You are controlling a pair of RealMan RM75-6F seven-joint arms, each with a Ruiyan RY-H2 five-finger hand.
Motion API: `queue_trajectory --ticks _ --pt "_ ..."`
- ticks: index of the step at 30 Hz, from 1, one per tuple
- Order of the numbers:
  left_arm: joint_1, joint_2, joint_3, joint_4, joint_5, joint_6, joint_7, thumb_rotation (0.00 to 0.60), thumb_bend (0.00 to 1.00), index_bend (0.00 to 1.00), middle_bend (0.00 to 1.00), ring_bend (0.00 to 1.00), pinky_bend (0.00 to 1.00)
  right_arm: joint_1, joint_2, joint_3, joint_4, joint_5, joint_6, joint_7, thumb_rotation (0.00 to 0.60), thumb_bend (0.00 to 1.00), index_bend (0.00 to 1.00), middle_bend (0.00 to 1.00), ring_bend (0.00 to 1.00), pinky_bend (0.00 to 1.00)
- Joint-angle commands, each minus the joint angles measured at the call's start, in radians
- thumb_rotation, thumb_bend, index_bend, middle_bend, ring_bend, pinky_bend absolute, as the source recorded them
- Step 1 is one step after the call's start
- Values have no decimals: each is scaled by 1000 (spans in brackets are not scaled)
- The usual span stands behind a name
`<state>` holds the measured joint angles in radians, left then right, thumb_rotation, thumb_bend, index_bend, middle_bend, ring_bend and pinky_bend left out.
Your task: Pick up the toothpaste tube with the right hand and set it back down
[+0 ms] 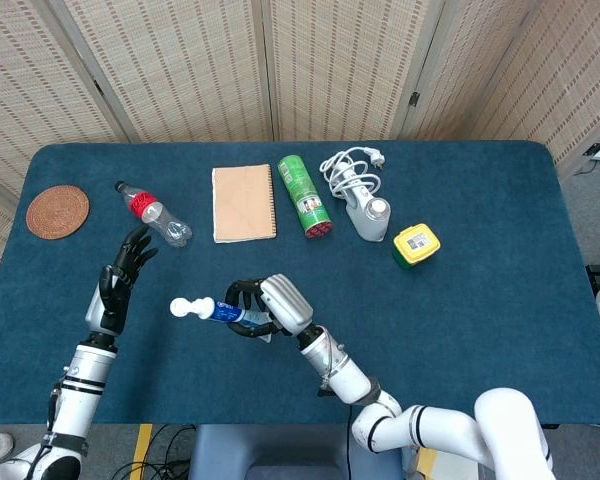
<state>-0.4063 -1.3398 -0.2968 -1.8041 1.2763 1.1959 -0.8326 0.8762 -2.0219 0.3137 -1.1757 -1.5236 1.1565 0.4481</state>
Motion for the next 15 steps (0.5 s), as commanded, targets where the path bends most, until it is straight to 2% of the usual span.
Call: queue_trajectory --ticks 1,15 --pt "-2 -10 -8 -18 -10 0 -6 10 0 0 0 0 127 27 -41 26 34 18 8 -30 600 654 702 690 596 705" --pt "-16 -68 -60 -79 -88 -4 4 3 0 0 0 0 127 103 -166 76 168 49 25 -68 600 652 702 690 596 705"
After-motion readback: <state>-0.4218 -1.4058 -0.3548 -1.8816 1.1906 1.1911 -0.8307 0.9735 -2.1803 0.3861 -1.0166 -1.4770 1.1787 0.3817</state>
